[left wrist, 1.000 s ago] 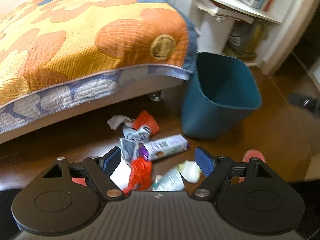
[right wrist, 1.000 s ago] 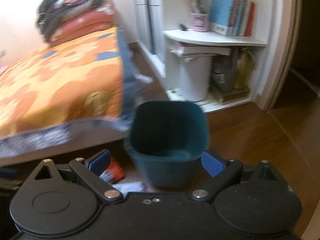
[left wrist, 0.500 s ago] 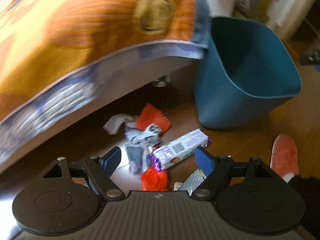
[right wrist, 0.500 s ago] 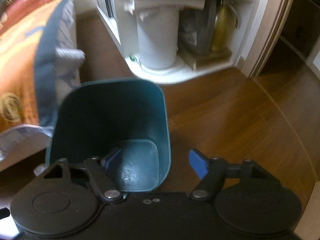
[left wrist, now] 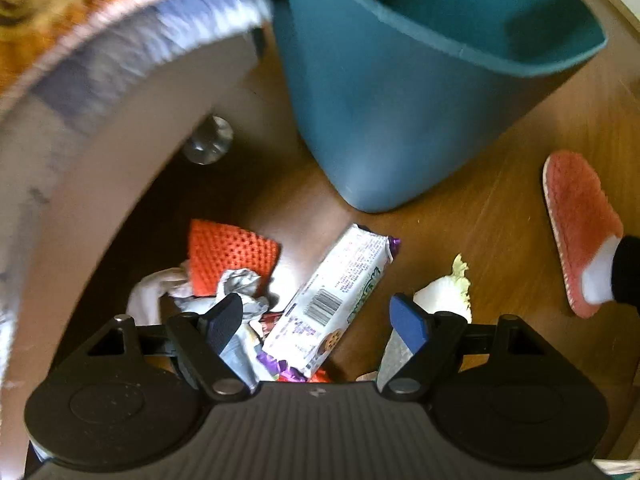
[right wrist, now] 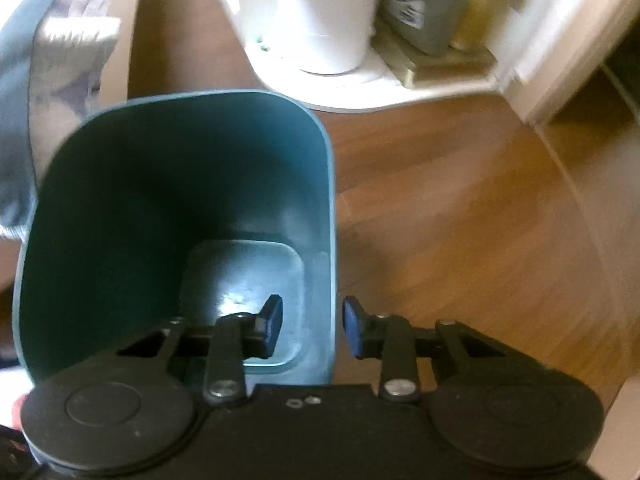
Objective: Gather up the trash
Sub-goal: 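Lower the left tool and close it on the white-and-purple snack box while the right tool grips the wastebasket rim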
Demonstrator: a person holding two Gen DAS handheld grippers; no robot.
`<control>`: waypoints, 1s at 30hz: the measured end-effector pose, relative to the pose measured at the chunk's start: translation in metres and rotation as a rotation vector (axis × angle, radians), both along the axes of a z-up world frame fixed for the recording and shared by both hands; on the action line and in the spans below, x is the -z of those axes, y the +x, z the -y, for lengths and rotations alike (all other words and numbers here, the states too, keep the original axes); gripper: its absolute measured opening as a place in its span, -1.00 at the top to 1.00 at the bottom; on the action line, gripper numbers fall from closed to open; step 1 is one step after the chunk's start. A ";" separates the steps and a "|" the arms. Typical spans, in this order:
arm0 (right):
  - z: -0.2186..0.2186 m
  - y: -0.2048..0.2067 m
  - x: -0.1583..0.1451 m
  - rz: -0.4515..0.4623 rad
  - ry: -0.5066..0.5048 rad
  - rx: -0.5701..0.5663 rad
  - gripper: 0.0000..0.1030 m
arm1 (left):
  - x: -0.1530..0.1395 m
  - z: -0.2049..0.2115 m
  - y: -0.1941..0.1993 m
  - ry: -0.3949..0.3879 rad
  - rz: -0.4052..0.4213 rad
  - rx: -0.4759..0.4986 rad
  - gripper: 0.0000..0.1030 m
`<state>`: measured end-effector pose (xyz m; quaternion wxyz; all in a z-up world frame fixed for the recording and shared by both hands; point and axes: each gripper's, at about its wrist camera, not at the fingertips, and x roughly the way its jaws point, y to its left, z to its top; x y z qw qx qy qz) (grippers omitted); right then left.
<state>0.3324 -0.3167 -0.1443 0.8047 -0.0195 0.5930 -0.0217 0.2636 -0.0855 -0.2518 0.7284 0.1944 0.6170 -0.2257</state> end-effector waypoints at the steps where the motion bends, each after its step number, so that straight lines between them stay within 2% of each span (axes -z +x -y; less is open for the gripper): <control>1: -0.003 0.004 0.002 -0.013 -0.010 -0.030 0.52 | 0.010 0.001 0.001 -0.002 -0.014 0.013 -0.56; 3: -0.009 0.008 0.005 -0.039 -0.042 -0.063 0.58 | 0.029 0.003 0.004 0.006 -0.037 0.032 -0.56; 5: -0.009 0.012 0.008 -0.048 -0.067 -0.077 0.75 | 0.046 0.004 0.006 0.007 -0.057 0.056 -0.56; 6: -0.008 0.014 0.009 -0.057 -0.070 -0.071 0.84 | 0.054 0.004 0.007 0.013 -0.063 0.069 -0.56; 8: -0.004 0.016 0.011 -0.085 -0.054 -0.059 0.90 | 0.067 0.004 0.010 0.022 -0.073 0.096 -0.56; 12: 0.000 0.019 0.007 -0.125 -0.047 -0.076 0.92 | 0.091 0.007 0.014 0.039 -0.075 0.155 -0.56; 16: 0.000 0.021 0.005 -0.140 -0.040 -0.094 0.95 | 0.108 0.010 0.018 0.016 -0.121 0.189 -0.56; 21: 0.007 0.017 0.005 -0.167 -0.081 -0.109 0.92 | 0.125 0.016 0.018 0.001 -0.166 0.258 -0.56; 24: 0.014 0.011 0.005 -0.177 -0.105 -0.108 0.90 | 0.138 0.018 0.017 0.017 -0.202 0.282 -0.56; 28: 0.016 0.008 0.004 -0.183 -0.097 -0.087 0.89 | 0.150 0.016 0.015 0.046 -0.206 0.289 -0.56; 30: 0.013 0.010 0.004 -0.180 -0.105 -0.090 0.88 | 0.151 0.015 0.014 0.053 -0.202 0.285 -0.49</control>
